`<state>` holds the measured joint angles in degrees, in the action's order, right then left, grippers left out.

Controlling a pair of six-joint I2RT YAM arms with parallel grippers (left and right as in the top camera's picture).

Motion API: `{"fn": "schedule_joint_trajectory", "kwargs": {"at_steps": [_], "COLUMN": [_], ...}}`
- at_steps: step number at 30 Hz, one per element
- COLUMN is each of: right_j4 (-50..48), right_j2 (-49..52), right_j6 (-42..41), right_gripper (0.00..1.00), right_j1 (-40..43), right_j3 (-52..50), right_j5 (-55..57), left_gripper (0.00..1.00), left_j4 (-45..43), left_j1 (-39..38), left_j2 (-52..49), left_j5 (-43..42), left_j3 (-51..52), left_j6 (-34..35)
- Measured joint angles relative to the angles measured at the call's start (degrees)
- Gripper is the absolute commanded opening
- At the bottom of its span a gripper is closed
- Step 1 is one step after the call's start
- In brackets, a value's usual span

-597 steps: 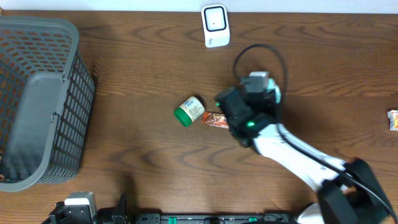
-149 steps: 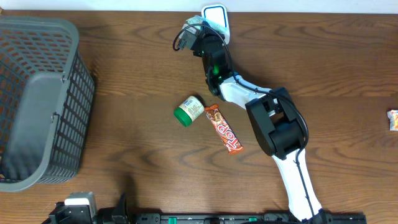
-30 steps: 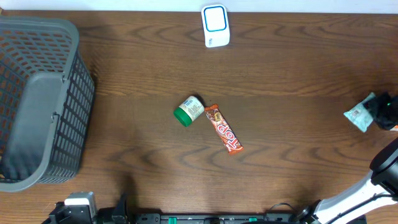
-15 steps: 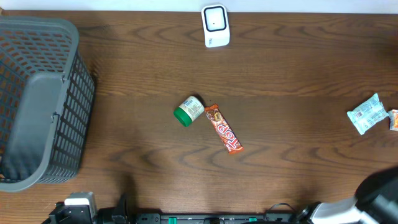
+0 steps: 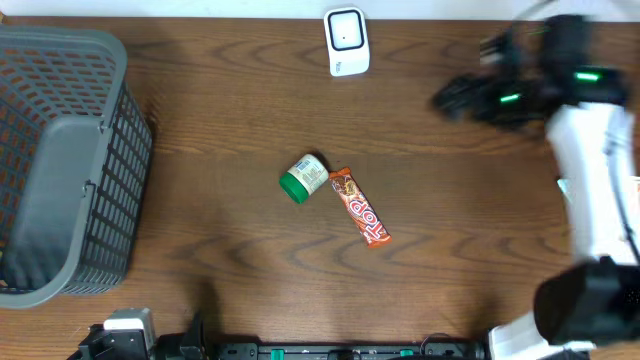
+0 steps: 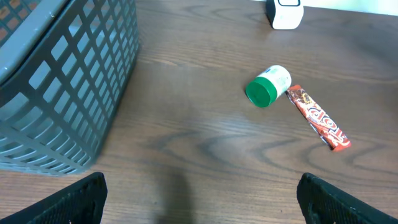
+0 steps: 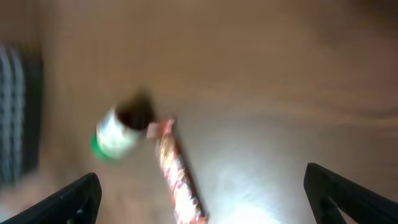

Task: Scan the item barcode
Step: 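Move the right gripper to the TOP chocolate bar and grasp it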

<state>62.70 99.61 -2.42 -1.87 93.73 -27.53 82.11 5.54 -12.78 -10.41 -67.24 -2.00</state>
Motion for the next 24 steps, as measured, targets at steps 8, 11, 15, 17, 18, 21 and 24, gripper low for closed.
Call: {"fn": "schedule_joint_trajectory", "kwargs": {"at_steps": [8,11,15,17,18,21,24], "right_j4": [8.13,10.16,9.51,7.85,6.99,3.52,-0.02], "right_j2": [9.38,12.87,17.59,19.98,20.59,22.69,23.69], "right_j6": [3.52,5.27,6.64,7.41,7.56,8.11,8.63], "right_gripper": [0.82,0.76,0.76,0.76,0.76,0.73,0.69], "right_j1": [-14.71,-16.33,-17.31,-17.73,-17.86,-18.25,-18.45], "right_j3": [-1.18,-1.25,-1.27,-1.31,-1.33,-1.36,-1.55], "right_j5": [-0.76,-0.98,-0.96,-1.01,-0.94,-1.01,-1.01], "left_gripper": [0.98,0.98,0.98,0.98,0.98,0.98,0.98], "left_j4": [-0.02,-0.02,-0.02,-0.02,-0.02,-0.02,-0.02], "left_j1": [0.0,0.0,0.0,0.0,0.0,0.0,0.0], "left_j2": [0.0,0.0,0.0,0.0,-0.02,0.0,0.0], "left_j5": [0.0,0.0,0.0,0.0,0.0,0.0,0.0], "left_j3": [0.0,0.0,0.0,0.0,0.0,0.0,0.0], "left_j6": [0.0,0.0,0.0,0.0,0.0,0.02,0.0]}}
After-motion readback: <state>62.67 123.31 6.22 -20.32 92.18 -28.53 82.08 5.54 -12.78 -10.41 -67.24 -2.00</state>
